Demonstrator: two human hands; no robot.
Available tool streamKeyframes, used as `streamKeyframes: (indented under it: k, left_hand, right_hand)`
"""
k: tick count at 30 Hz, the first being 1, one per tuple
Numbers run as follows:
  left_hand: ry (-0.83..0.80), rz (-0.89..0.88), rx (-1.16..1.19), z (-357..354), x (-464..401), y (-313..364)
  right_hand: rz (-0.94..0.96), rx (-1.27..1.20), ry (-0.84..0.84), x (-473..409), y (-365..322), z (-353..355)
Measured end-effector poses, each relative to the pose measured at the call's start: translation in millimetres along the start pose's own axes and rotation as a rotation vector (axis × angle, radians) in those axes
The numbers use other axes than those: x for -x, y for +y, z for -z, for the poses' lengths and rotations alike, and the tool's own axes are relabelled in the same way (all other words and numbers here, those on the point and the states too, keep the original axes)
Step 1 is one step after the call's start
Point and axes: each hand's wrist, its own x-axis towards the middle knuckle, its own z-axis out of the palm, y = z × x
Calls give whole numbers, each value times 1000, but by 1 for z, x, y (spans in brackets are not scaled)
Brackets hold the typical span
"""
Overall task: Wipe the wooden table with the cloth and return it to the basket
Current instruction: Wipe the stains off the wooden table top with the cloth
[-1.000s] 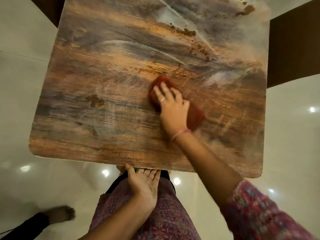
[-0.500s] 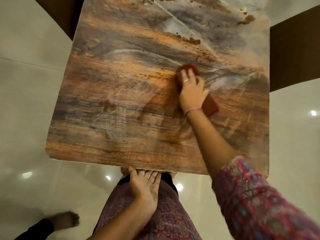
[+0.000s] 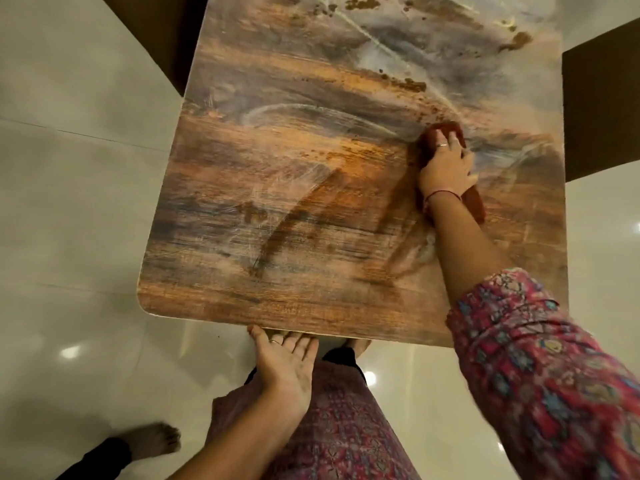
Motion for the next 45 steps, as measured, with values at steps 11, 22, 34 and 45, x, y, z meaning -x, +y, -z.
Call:
streamKeyframes:
  k: [11,22,34,45]
  left_hand:
    - [-13,-84,25,4,-6,20]
    - [40,-156,165,2,-10,53]
    - [-20,-388,215,12,-30,132]
    - [-84,-86,-371,30,-46,219]
  right_hand:
    - [1177,159,-120,183,-56,-59]
    - [387,71,-31,102,-75,-41]
    - [625,169,-104,49,-83,-26]
    - [883,121,-190,261,-144,-83]
